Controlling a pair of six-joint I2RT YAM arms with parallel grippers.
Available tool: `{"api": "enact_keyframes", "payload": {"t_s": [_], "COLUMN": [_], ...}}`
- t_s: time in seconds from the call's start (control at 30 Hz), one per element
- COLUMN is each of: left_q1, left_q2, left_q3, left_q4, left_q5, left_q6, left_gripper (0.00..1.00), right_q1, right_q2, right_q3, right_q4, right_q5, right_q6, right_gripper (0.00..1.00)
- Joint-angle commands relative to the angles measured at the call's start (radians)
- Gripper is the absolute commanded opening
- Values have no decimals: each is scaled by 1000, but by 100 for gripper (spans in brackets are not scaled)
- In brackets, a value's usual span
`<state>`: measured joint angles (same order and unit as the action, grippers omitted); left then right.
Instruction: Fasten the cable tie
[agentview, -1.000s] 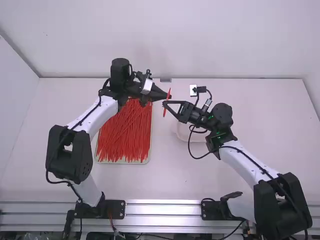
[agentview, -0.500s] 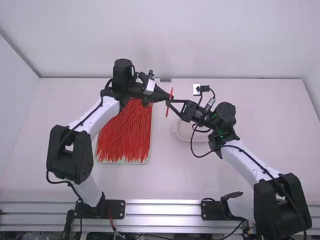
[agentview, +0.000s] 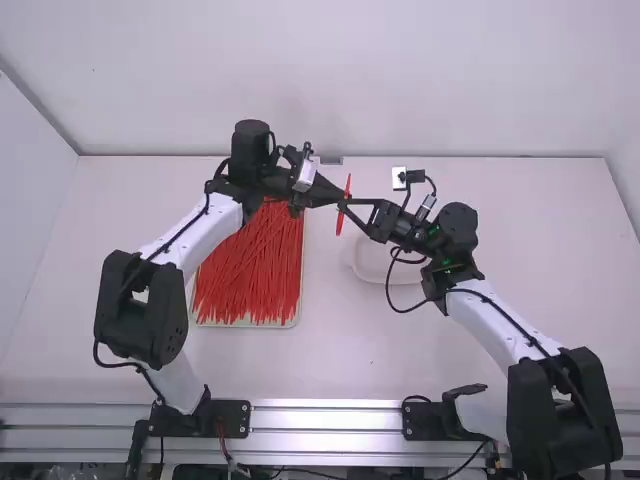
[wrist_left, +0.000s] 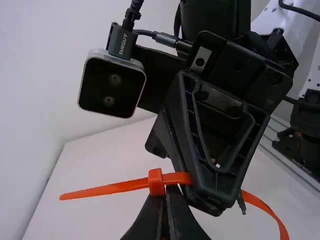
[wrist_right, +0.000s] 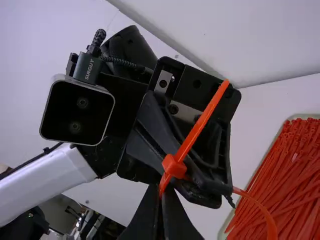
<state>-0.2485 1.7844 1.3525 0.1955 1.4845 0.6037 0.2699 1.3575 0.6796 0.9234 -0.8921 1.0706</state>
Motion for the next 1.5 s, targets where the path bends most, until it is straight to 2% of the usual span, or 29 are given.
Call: {"api": "enact_keyframes", "payload": {"t_s": [0.0, 0.27, 0.3, 0.5, 0.67, 0.8, 1.03, 1.23, 1.37, 1.47], "left_q1": [-12, 35, 40, 24, -3, -22, -51, -66, -66, -66], "left_q2": [0, 0, 0, 0, 0, 0, 0, 0, 0, 0], "left_q3": [-24, -24, -24, -24, -24, -27, -28, -28, -28, -28], "left_q4": [6, 22, 26, 18, 22, 22, 22, 27, 29, 29], "left_q5": [85, 86, 86, 86, 86, 86, 86, 86, 86, 86], "left_q6": [21, 4, -19, -39, -83, -83, -83, -83, -72, -76], "left_gripper": [2, 2, 1, 2, 2, 2, 2, 2, 2, 2], "right_q1": [-39, -41, -41, -41, -41, -43, -69, -60, -63, -67], "right_q2": [-4, -4, -4, -4, -4, -4, -4, -4, -4, -4], "right_q3": [28, 28, 28, 28, 28, 28, 28, 28, 28, 28], "right_q4": [22, 12, 13, 16, 26, 44, 46, 46, 47, 47], "right_q5": [99, 31, 28, 44, 48, 61, 47, 37, 24, 16], "right_q6": [-5, -4, -5, -4, -5, -4, 0, -2, -1, -1], "right_gripper": [0, 15, 25, 37, 41, 48, 48, 47, 39, 22]}}
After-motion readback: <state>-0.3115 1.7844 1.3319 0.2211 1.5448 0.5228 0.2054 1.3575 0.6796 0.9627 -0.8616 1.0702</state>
